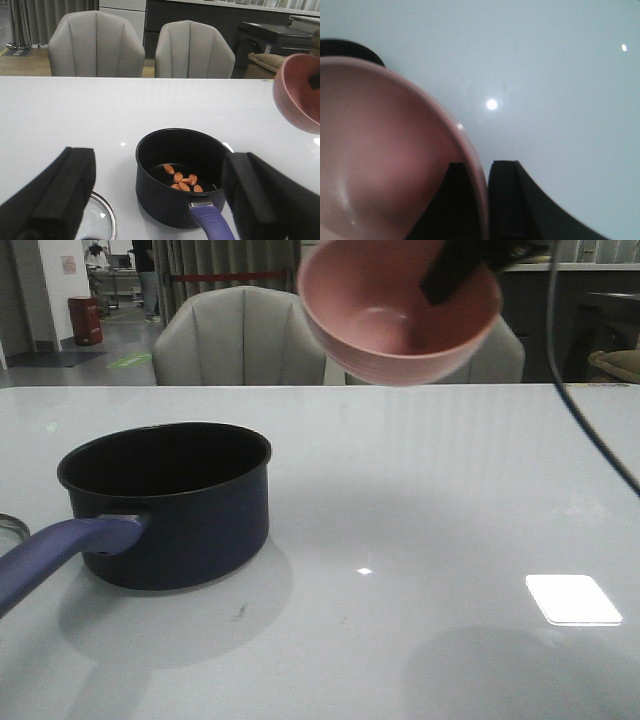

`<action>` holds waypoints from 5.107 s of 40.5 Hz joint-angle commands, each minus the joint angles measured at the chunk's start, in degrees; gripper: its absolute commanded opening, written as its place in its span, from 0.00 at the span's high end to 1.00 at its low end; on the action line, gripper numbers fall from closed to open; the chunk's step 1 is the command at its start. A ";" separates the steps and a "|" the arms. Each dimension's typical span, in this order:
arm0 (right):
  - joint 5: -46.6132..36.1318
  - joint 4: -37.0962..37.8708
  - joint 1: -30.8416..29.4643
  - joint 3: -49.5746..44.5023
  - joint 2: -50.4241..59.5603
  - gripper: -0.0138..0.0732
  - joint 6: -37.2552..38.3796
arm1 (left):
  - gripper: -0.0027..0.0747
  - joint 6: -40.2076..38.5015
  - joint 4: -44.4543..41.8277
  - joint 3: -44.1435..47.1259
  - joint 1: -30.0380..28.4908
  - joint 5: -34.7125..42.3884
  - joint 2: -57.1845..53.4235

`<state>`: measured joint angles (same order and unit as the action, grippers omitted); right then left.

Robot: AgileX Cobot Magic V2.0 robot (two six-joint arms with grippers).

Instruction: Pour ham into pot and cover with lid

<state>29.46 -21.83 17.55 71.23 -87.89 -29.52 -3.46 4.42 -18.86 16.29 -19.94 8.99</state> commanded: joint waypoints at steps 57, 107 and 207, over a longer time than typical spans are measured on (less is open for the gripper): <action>4.12 11.79 -9.49 -0.21 1.27 0.27 18.29 | 0.25 -0.11 0.39 -1.42 0.39 4.85 0.77; -29.46 7.93 -2.23 -57.07 69.68 0.47 18.39 | 0.25 -0.11 0.39 -1.42 0.63 4.96 0.77; -29.46 7.93 -2.23 -57.07 69.68 0.67 18.39 | 0.19 -8.08 -5.79 -48.47 -18.91 -32.61 84.59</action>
<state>4.52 -13.96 15.25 12.51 -17.96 -10.62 -12.66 -2.09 -65.41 -2.41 -53.33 95.56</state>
